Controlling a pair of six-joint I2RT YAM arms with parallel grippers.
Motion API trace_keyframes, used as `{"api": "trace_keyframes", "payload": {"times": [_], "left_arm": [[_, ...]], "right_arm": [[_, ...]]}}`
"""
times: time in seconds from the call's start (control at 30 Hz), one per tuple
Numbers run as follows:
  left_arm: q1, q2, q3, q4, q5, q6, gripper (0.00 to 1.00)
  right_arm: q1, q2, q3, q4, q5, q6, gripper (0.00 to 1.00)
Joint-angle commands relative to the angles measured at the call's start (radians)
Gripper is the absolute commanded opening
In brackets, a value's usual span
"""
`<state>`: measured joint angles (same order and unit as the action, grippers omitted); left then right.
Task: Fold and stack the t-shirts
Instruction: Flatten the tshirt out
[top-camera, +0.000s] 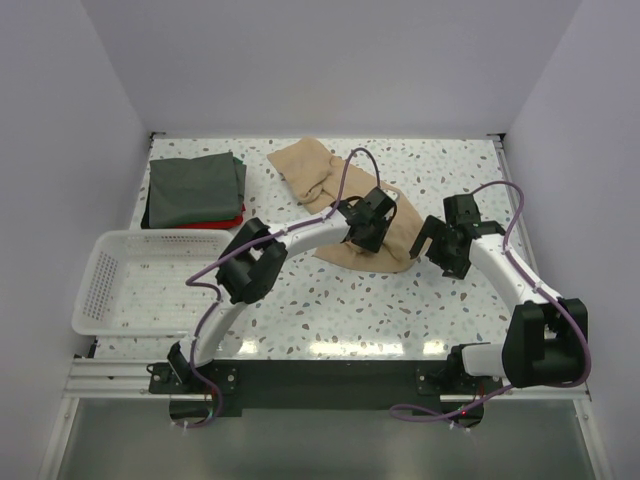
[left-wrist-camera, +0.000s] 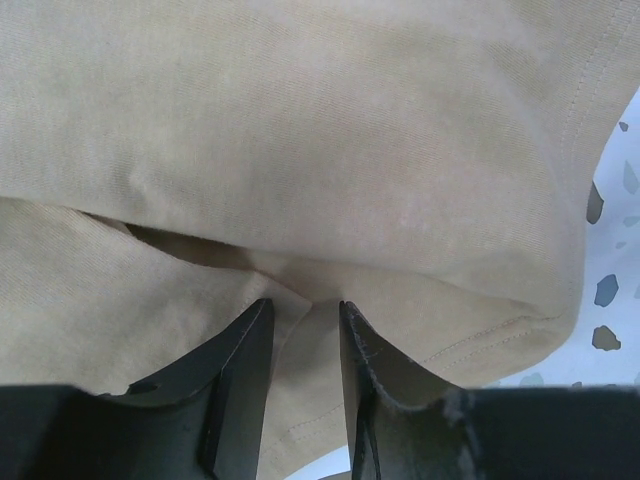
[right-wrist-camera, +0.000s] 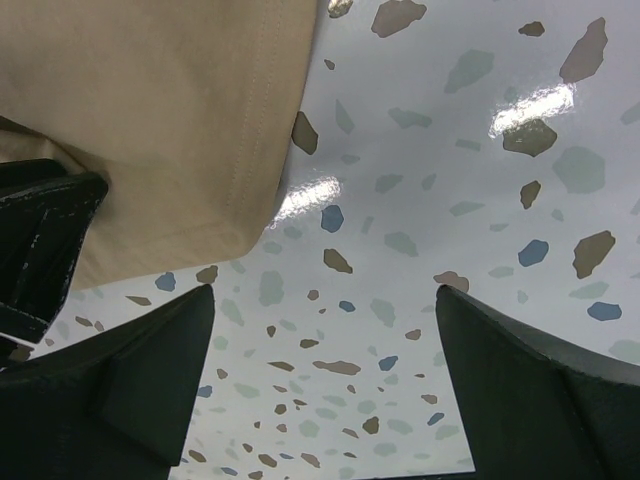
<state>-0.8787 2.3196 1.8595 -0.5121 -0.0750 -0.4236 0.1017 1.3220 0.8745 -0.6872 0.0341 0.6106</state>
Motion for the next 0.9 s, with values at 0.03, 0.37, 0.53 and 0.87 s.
{"api": "trace_keyframes", "payload": {"times": [0.03,0.37,0.53,0.87], "left_arm": [[-0.005,0.014,0.010,-0.005,0.001,0.016,0.38],[-0.005,0.056,0.006,-0.023,-0.042,0.037,0.19],[-0.002,0.064,-0.003,-0.026,-0.049,0.042,0.08],[0.001,0.012,-0.028,0.026,0.004,0.013,0.12]], "right_arm": [[-0.005,-0.015,0.006,0.009,-0.007,0.006,0.95],[-0.005,-0.027,0.004,0.003,-0.005,0.008,0.95],[-0.005,-0.030,-0.003,0.003,-0.010,0.008,0.95],[-0.005,0.009,-0.008,0.037,-0.033,0.006,0.95]]}}
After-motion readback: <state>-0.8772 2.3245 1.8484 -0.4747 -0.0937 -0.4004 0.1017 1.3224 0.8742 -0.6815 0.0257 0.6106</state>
